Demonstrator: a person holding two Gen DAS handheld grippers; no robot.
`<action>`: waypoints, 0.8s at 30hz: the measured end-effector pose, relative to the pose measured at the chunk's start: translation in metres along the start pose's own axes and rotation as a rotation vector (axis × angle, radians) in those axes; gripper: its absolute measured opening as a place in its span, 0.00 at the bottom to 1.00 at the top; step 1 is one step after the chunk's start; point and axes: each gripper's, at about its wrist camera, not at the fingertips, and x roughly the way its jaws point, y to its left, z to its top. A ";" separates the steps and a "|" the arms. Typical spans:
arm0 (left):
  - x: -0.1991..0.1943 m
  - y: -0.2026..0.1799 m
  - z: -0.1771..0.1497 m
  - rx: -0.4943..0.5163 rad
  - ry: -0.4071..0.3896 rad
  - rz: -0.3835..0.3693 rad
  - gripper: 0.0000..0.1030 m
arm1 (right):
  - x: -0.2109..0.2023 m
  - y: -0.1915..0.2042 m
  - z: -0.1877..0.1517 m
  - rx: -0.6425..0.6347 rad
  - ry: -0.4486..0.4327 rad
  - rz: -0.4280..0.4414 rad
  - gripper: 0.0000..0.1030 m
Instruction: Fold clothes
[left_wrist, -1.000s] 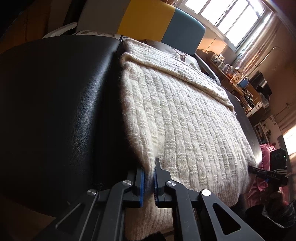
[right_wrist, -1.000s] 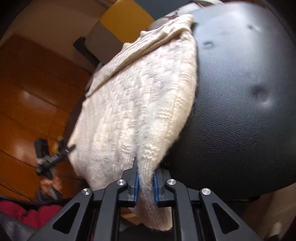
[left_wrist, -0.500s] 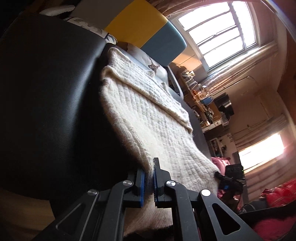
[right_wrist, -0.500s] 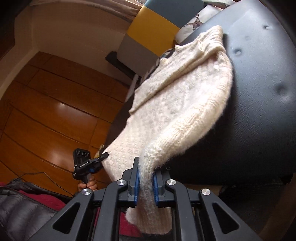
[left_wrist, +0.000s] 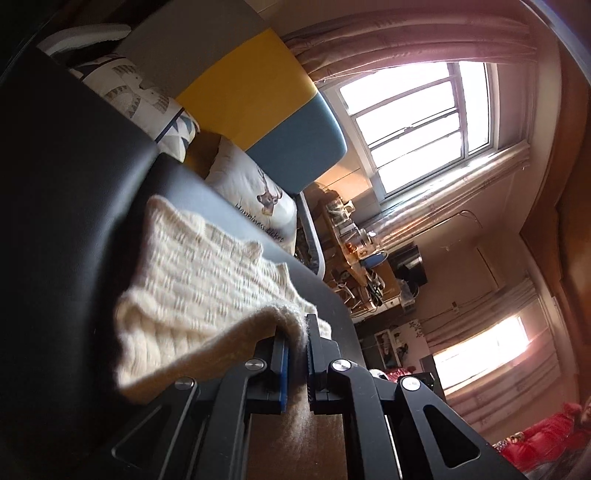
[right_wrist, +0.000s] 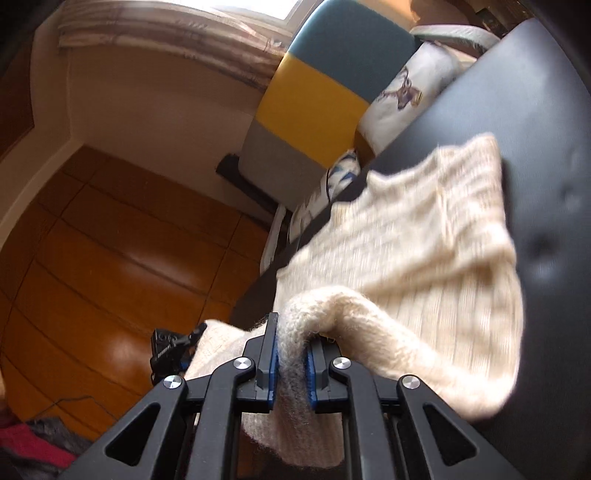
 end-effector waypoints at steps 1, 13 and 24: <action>0.011 0.001 0.013 0.001 -0.006 0.005 0.07 | 0.006 -0.008 0.013 0.020 -0.024 -0.009 0.10; 0.105 0.092 0.053 -0.214 0.079 0.176 0.07 | 0.055 -0.096 0.056 0.324 0.004 -0.042 0.27; 0.100 0.093 0.058 -0.319 0.118 0.028 0.08 | 0.079 -0.073 0.062 0.284 0.077 0.130 0.58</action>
